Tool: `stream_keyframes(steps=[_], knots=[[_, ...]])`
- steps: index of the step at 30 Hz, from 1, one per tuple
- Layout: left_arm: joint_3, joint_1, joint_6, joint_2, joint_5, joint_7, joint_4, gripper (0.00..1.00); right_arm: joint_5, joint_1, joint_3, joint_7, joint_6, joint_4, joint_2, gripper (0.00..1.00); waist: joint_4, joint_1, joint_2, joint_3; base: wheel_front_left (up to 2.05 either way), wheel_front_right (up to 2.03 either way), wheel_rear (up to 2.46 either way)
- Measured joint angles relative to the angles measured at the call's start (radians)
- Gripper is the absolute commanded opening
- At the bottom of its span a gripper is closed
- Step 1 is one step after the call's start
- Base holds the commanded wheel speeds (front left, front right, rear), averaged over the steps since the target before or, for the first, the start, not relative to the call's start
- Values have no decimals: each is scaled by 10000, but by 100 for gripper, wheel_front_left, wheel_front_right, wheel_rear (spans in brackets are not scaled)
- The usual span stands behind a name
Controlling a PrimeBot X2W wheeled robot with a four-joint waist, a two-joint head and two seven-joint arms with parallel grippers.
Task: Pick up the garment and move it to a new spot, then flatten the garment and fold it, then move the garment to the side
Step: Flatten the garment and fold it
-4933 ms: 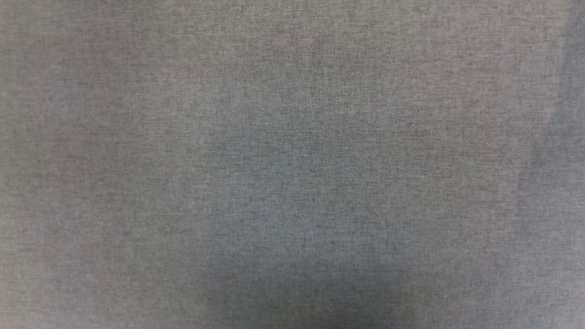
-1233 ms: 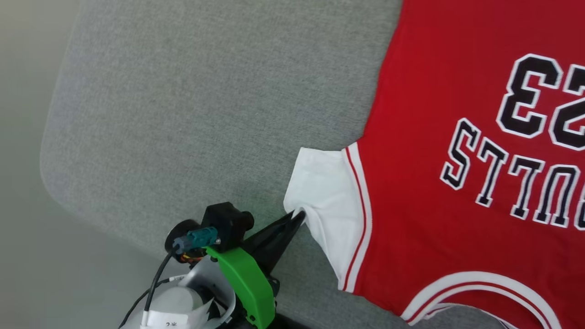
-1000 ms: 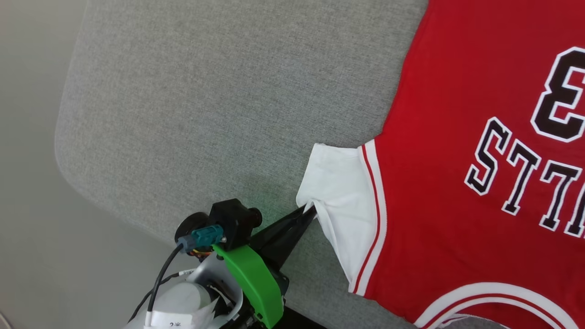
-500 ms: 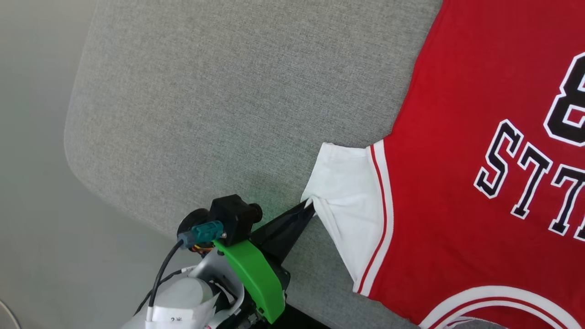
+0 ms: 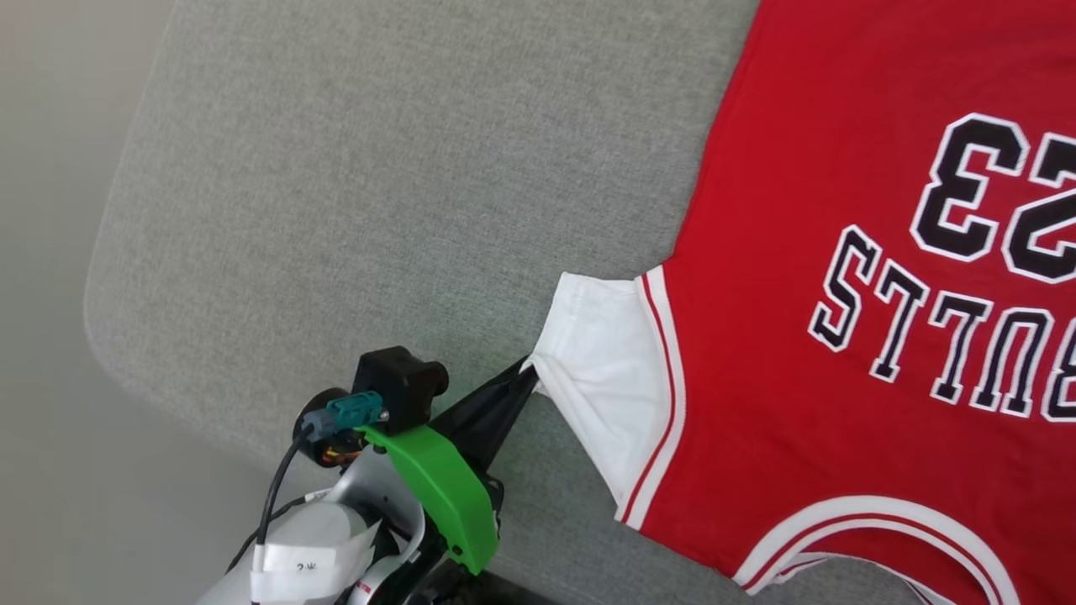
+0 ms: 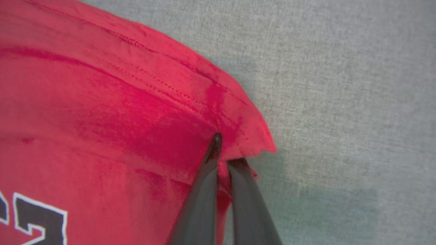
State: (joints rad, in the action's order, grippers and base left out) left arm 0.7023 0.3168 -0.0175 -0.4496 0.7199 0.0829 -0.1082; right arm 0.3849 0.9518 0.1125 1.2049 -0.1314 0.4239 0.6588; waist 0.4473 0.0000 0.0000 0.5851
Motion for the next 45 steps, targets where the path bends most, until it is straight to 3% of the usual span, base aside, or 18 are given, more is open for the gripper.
stream_keyframes(steps=[13, 24, 39, 45], knots=[[-372, -700, -499, -510, 412, 146, 228, 0, 608, -3206, 598, -702, -2, -497, -1338, 0, -1147, 0, 0, -1802, 0, 0, 0], [-604, -1469, -809, -815, 759, 132, 385, 0, 1893, -6407, -303, -1902, -2, -1371, -905, 0, -2309, -1, 0, -3357, 0, 0, 0], [-662, -2130, -1024, -832, 1081, -155, 510, 0, 2734, -10106, 456, -2679, -2, -3147, -1269, 0, -3495, -1, 1, -4709, 0, 0, 0], [-665, -2131, -1024, -767, 1154, -307, 506, 0, 2725, -10670, 566, -2755, -2, -3323, -1574, 0, -3705, -1, 1, -4839, 0, 0, 0]])
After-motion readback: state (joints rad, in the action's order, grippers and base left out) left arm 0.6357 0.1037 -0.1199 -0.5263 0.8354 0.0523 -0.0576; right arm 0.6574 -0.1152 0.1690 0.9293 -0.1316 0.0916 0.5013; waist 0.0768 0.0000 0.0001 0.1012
